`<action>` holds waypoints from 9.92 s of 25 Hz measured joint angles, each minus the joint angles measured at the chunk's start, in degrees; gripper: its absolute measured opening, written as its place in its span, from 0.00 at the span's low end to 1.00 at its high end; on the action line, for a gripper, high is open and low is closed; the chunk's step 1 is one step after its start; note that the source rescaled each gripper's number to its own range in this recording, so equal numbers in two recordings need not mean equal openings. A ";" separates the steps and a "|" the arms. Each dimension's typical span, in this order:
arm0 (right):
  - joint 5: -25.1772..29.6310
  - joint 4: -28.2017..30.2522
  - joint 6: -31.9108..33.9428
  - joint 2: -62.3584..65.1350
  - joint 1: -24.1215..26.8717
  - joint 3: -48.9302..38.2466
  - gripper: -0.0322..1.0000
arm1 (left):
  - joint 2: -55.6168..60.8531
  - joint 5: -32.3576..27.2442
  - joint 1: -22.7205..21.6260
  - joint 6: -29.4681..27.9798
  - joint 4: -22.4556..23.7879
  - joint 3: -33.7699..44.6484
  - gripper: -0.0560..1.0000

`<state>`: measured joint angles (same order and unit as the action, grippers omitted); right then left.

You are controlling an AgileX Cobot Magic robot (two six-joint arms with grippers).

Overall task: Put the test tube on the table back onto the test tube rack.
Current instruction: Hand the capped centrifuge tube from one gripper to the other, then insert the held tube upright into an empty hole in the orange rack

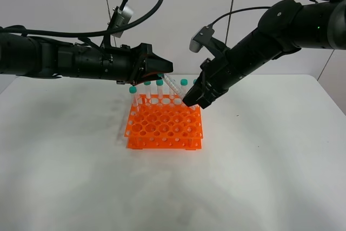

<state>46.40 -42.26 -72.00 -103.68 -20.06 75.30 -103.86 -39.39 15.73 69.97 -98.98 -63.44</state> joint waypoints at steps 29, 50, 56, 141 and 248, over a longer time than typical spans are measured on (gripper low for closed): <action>-3.50 0.00 1.73 0.00 0.00 0.00 0.78 | 0.00 0.25 0.00 0.00 0.00 0.00 0.05; 3.35 12.58 26.45 2.05 0.37 14.03 1.00 | 0.00 0.21 0.00 0.00 0.00 0.00 0.05; 3.96 21.46 42.55 2.05 4.90 14.03 1.00 | 0.00 0.21 0.00 0.00 0.00 0.00 0.05; 11.93 41.37 70.46 104.04 18.38 -47.13 1.00 | 0.00 -2.11 0.00 0.04 0.00 0.00 0.05; 11.88 41.20 70.51 104.04 18.38 -47.13 1.00 | -3.67 23.68 9.02 -50.02 83.48 -14.96 0.05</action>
<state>58.29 -1.05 -1.49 0.37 -1.68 28.17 -107.53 -15.70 24.75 19.95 -15.50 -78.40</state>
